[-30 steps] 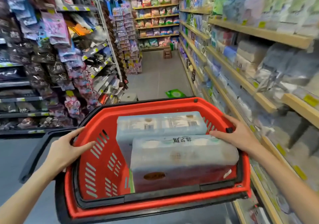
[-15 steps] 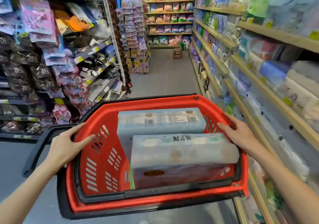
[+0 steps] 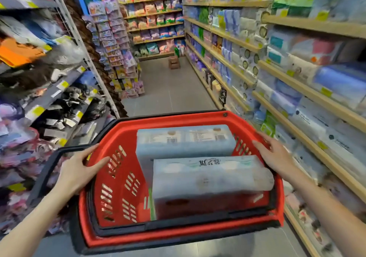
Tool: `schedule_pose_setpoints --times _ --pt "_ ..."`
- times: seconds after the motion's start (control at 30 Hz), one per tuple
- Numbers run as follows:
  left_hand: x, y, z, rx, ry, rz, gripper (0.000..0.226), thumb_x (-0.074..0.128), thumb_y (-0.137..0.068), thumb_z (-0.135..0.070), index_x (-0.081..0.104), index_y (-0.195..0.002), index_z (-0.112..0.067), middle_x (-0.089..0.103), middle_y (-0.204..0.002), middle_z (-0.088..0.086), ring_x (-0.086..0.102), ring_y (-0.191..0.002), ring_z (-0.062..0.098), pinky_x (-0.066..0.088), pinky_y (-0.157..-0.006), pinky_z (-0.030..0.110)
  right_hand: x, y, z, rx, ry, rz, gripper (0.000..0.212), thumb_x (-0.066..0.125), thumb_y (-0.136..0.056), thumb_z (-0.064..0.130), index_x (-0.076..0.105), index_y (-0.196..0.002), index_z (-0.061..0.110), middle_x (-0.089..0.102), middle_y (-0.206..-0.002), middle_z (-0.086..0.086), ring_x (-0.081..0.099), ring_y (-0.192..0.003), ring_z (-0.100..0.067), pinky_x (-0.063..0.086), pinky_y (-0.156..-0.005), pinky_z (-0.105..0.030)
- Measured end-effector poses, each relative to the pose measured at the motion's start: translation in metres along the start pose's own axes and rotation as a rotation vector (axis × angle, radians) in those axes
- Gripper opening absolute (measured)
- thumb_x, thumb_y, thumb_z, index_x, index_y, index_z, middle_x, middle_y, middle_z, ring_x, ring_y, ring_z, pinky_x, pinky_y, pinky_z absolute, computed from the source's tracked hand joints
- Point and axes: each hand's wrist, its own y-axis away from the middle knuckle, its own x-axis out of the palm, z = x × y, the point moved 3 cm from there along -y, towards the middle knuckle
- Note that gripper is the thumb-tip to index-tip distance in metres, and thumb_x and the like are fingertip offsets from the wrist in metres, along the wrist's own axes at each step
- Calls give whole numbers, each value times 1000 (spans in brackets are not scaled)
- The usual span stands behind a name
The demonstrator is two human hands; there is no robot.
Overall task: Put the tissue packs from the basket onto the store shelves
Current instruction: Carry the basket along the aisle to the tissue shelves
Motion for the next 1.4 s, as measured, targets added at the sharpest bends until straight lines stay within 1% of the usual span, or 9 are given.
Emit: schedule_pose_setpoints --times 0.33,0.5,0.57,0.83,0.97,1.07,1.17,1.3,1.4 --pt "69 -213 -14 113 -22 17 60 71 -71 -48 56 -126 -28 70 -107 14 62 -104 31 43 -84 39 87 -167 -33 65 32 -65 42 51 -92 19 46 -133 10 51 -136 -9 45 -121 -15 31 -96 -24" --pt "102 -304 -31 147 2 47 60 72 -71 -49 57 -126 -30 69 -93 11 64 -96 31 43 -77 37 107 -232 -35 101 12 -72 42 49 -93 17 44 -134 12 52 -128 -1 47 -118 -14 34 -99 -26" --pt "115 -338 -40 173 26 68 58 71 -73 -46 57 -126 -29 69 -98 12 63 -98 31 45 -84 40 112 -254 -37 104 35 -104 44 50 -92 17 43 -135 12 48 -137 -5 44 -127 -19 32 -107 -30" --pt "183 -498 -69 324 22 229 59 69 -74 -51 54 -128 -31 70 -108 11 63 -99 27 44 -89 40 145 -321 -40 184 144 -288 41 52 -90 10 47 -131 8 52 -122 -1 41 -112 -8 27 -91 -12" --pt "217 -576 -101 441 33 301 57 71 -74 -44 57 -126 -28 68 -86 4 59 -77 18 44 -75 37 174 -336 -50 325 154 -375 44 52 -91 18 43 -134 13 51 -131 -2 46 -120 -16 32 -95 -24" --pt "244 -630 -129 570 22 380 57 71 -74 -44 57 -127 -27 64 -76 1 60 -68 17 45 -71 28 198 -333 -52 428 95 -444 46 50 -92 21 41 -136 16 49 -136 -4 44 -121 -13 32 -96 -25" --pt "273 -666 -167 717 8 455 57 71 -74 -43 56 -126 -26 64 -73 1 56 -63 3 37 -63 0 216 -325 -58 543 49 -529 48 50 -92 23 37 -138 16 45 -140 -4 41 -128 -17 32 -102 -29" --pt "318 -688 -208 825 4 554 59 68 -73 -50 56 -126 -30 70 -74 12 64 -67 20 45 -66 24 226 -313 -62 640 7 -671 45 50 -92 14 39 -136 12 49 -125 1 43 -116 -11 30 -94 -19" --pt "362 -690 -241 870 -5 632 61 67 -71 -53 54 -127 -33 71 -76 18 66 -70 25 45 -66 28 225 -300 -71 713 -20 -786 44 51 -91 9 41 -134 6 49 -117 0 44 -109 -10 29 -87 -12"
